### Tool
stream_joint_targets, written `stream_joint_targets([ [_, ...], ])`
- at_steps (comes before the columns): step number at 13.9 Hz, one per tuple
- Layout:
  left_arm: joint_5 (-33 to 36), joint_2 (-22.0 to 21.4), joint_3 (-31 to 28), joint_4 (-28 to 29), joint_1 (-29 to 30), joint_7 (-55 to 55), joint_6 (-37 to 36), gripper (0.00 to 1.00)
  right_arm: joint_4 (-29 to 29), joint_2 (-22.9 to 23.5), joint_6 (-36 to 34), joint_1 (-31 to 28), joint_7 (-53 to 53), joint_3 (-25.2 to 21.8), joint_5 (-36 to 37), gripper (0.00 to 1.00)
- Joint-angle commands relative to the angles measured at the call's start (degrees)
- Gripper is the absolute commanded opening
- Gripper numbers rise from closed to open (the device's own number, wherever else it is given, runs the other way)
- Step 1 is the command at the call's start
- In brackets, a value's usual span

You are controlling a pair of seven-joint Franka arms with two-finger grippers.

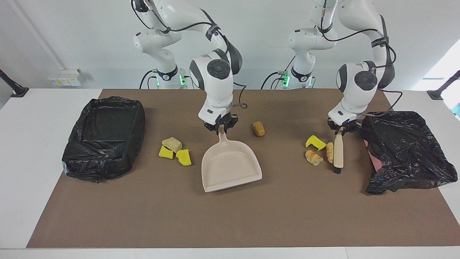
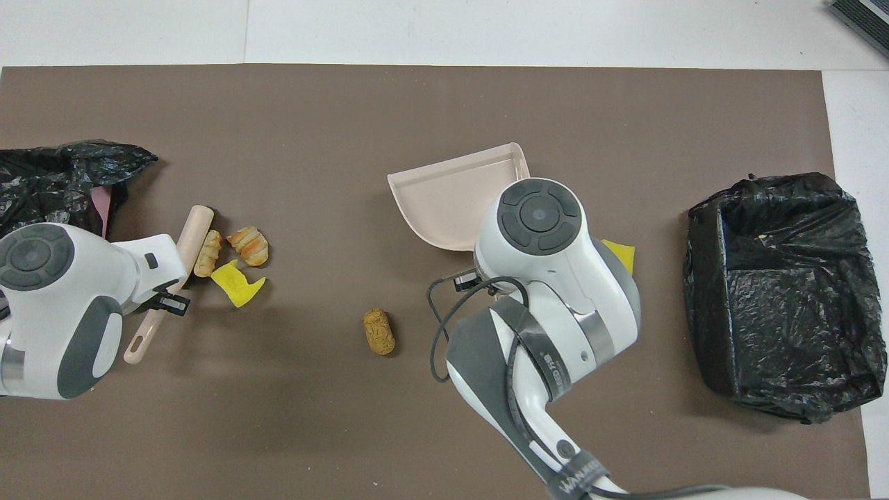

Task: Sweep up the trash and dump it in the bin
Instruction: 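Lower the dustpan beside the trash pieces with the right gripper, then sweep the bread and sponge pieces into the dustpan with the left gripper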

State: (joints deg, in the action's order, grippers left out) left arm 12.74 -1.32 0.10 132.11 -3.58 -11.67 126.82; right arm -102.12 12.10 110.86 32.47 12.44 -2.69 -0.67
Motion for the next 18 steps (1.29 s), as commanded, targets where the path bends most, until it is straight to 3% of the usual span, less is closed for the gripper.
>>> stream_joint_targets([
  [1, 0.7, -3.2, -0.5, 3.6, -4.8, 0.3, -1.7, 0.00, -10.4, -9.7, -0.9, 0.1, -10.7, 0.3, 5.1, 0.00],
  [4, -2.3, -4.0, -0.4, 4.5, -9.2, 0.7, -3.3, 0.00, -19.0, -14.8, 1.1, 0.9, -24.9, 0.4, 6.7, 0.00],
  [10, -8.3, -4.4, -0.4, 5.6, -15.1, 5.7, -5.0, 0.00, -23.1, -17.9, -2.7, 0.8, -49.0, 0.5, 7.0, 0.00],
  [14, -10.7, -4.9, -0.4, 5.7, -18.7, 10.1, -5.4, 0.00, -28.8, -21.5, -0.4, 1.4, -48.2, 0.5, 7.0, 0.00],
  [18, -13.2, -5.5, -0.4, 6.1, -22.5, 10.9, -5.0, 0.00, -33.7, -23.0, 6.4, 5.3, -35.7, 0.7, 7.0, 0.00],
])
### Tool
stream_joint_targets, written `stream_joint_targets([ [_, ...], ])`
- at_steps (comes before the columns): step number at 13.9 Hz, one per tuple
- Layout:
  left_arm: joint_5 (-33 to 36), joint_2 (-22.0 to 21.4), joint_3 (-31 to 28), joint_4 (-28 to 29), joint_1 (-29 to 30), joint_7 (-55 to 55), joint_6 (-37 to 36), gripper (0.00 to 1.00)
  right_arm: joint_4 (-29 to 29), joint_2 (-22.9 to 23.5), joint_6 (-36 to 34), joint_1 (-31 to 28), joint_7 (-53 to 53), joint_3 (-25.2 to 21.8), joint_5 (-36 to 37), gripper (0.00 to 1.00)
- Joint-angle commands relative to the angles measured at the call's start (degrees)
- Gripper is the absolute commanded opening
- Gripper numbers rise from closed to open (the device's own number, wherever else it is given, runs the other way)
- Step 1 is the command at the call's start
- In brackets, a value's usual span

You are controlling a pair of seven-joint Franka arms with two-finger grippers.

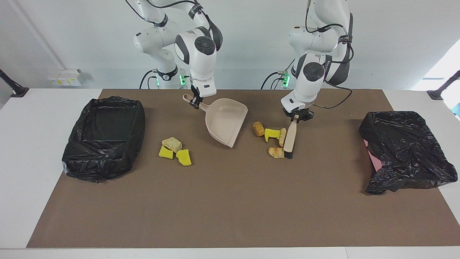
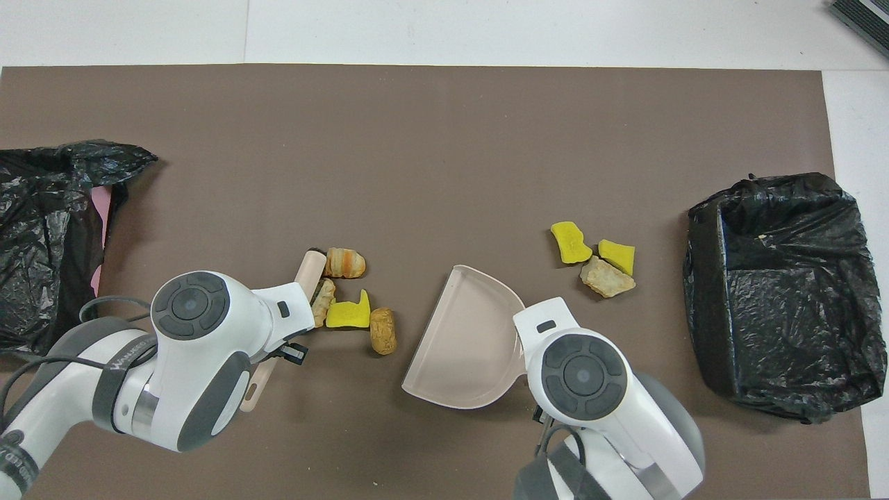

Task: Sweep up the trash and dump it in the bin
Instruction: 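Sweep the bread and sponge pieces into the dustpan with the left gripper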

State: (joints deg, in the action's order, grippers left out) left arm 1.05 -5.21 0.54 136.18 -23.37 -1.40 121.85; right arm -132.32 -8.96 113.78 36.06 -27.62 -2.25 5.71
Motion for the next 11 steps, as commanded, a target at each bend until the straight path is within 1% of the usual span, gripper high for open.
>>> stream_joint_targets([
  [1, -1.9, -1.6, -0.8, 2.0, -3.9, 0.5, 0.1, 0.00, -3.6, -1.1, 4.7, 2.7, 5.2, 0.2, 0.6, 0.00],
  [3, -3.4, -1.6, -0.8, 2.0, -5.2, 0.6, 0.5, 0.00, -3.6, -1.0, 5.0, 2.8, 4.9, 0.2, 0.9, 0.00],
  [5, -6.0, -1.6, -0.8, 2.0, -6.1, 0.7, 1.4, 0.00, -3.6, 0.7, 5.4, 3.0, 4.9, 0.2, 1.0, 0.00],
  [9, -10.5, -1.6, -0.7, 1.9, -7.7, 0.6, 2.4, 0.00, -3.6, 1.9, 6.0, 3.0, 5.3, 0.2, 1.0, 0.00],
  [11, -13.9, -1.6, -0.7, 1.5, -10.1, 0.5, 2.4, 0.00, -3.6, 1.9, 6.5, 3.0, 5.4, 0.3, 1.0, 0.00],
])
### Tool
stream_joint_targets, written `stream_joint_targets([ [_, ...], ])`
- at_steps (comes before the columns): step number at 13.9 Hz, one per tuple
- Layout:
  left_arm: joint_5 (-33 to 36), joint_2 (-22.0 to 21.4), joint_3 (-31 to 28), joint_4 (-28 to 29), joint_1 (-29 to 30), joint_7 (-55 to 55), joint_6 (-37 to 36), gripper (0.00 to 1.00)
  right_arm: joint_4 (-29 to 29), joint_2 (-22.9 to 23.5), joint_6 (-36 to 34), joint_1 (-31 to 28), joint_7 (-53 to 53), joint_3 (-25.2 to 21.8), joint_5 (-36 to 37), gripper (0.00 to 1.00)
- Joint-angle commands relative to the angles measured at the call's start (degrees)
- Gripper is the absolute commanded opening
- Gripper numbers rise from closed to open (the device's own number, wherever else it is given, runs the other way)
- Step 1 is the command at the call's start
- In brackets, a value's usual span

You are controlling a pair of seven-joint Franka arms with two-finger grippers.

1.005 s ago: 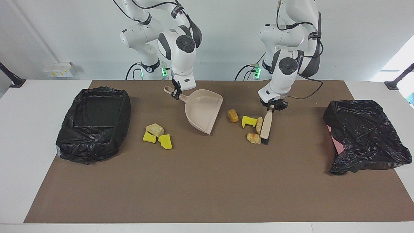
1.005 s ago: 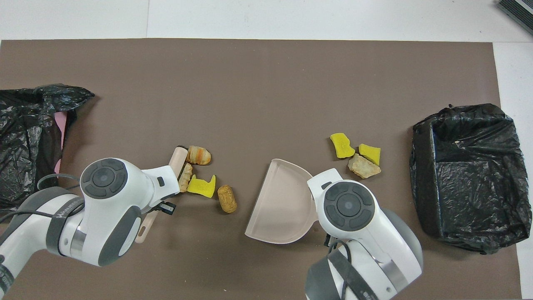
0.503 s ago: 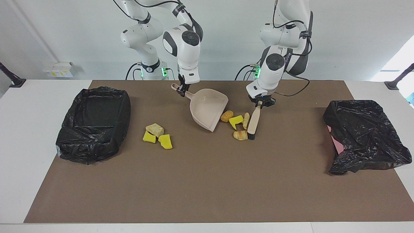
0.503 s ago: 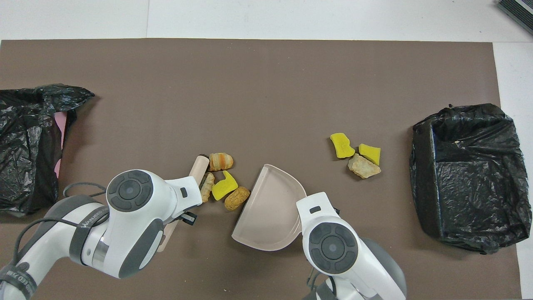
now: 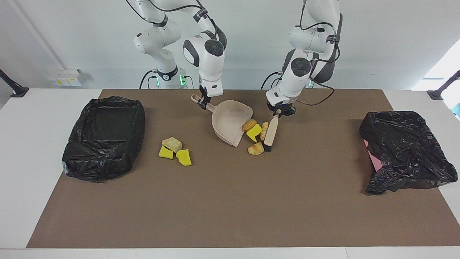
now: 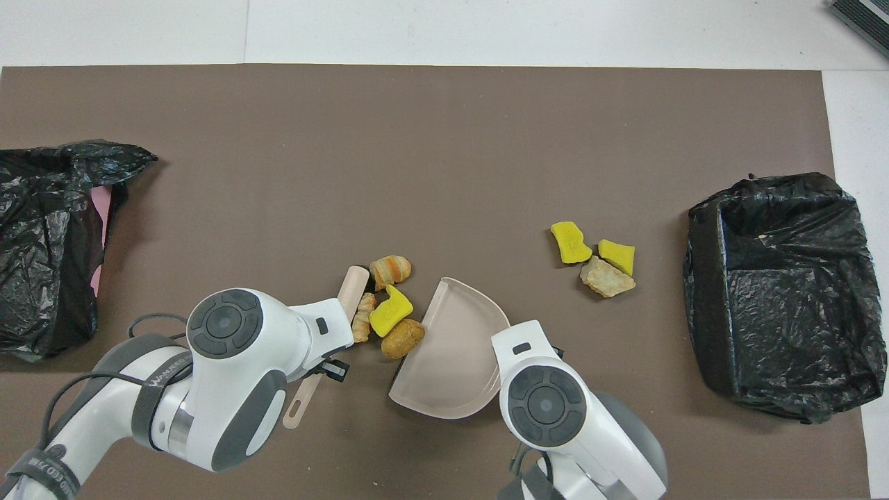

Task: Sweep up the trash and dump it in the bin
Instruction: 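Sweep the bread and sponge pieces into the dustpan with the left gripper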

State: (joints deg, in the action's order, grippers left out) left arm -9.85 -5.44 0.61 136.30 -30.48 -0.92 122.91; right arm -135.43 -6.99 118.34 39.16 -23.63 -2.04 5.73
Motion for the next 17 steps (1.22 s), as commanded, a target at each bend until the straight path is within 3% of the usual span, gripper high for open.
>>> stream_joint_targets([
  [1, -5.2, -1.2, -0.8, 1.0, -3.9, 0.0, 1.4, 0.00, -0.5, 0.0, 1.8, -0.1, 1.4, 0.0, 1.0, 0.00],
  [6, -13.2, -0.8, -0.8, -1.6, -9.3, 0.2, 0.9, 0.00, -0.5, 0.0, 1.5, -0.1, 1.7, 0.0, 0.9, 0.00],
  [9, -12.8, -1.4, -1.0, -4.6, -8.9, 0.7, -0.7, 0.00, -0.5, 0.0, 1.4, -0.1, 1.7, 0.1, 0.9, 0.00],
  [13, -1.5, -0.3, -1.4, -11.8, -4.7, -0.1, -6.8, 0.00, -0.5, -0.2, 0.9, 0.0, 6.4, 0.2, 1.0, 0.00],
  [17, 4.5, 6.3, -1.6, -18.9, 0.9, -10.1, -7.0, 0.00, -0.5, -1.0, -0.4, 2.7, 14.7, 0.8, 3.6, 0.00],
])
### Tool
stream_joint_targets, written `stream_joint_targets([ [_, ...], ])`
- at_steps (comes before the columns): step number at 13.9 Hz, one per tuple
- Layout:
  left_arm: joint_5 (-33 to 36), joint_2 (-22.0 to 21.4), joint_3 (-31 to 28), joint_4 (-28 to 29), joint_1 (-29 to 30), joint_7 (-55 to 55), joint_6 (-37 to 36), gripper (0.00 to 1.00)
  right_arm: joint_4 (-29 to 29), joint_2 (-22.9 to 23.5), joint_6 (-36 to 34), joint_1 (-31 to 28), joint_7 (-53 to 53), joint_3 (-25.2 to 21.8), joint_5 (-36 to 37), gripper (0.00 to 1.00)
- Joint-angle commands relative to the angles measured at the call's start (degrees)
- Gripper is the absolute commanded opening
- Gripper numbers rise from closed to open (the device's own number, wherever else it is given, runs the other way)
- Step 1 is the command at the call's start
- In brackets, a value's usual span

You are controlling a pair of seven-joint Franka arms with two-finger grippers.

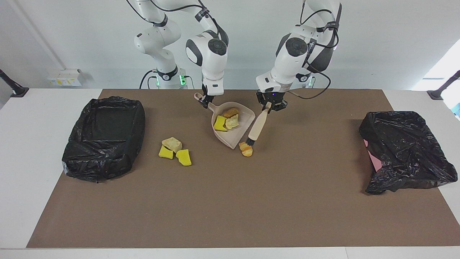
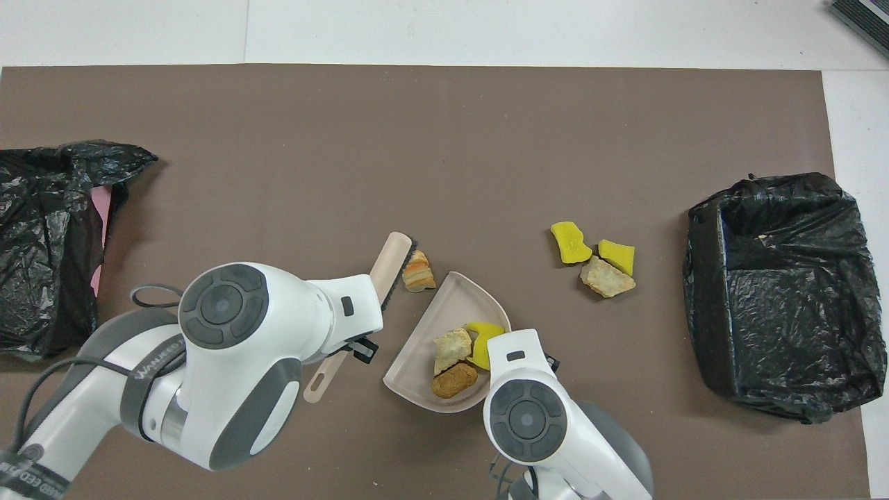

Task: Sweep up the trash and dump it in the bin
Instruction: 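Sweep the bread and sponge pieces into the dustpan with the left gripper, then sweep the remaining pieces into the dustpan with the left gripper's brush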

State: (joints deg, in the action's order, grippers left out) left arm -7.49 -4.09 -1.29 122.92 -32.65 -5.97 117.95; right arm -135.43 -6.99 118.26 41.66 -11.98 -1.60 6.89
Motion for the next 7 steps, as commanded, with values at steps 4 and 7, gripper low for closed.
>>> stream_joint_targets([
  [4, 6.5, 14.9, 0.3, -13.9, 6.5, -9.9, -1.0, 0.00, -0.5, -0.9, 0.2, 0.1, 2.5, 0.4, 2.5, 0.00],
  [7, 6.4, 16.7, 0.4, -13.0, 6.3, -12.7, 1.3, 0.00, -0.5, -0.9, 0.2, 0.0, 2.5, 0.4, 2.5, 0.00],
])
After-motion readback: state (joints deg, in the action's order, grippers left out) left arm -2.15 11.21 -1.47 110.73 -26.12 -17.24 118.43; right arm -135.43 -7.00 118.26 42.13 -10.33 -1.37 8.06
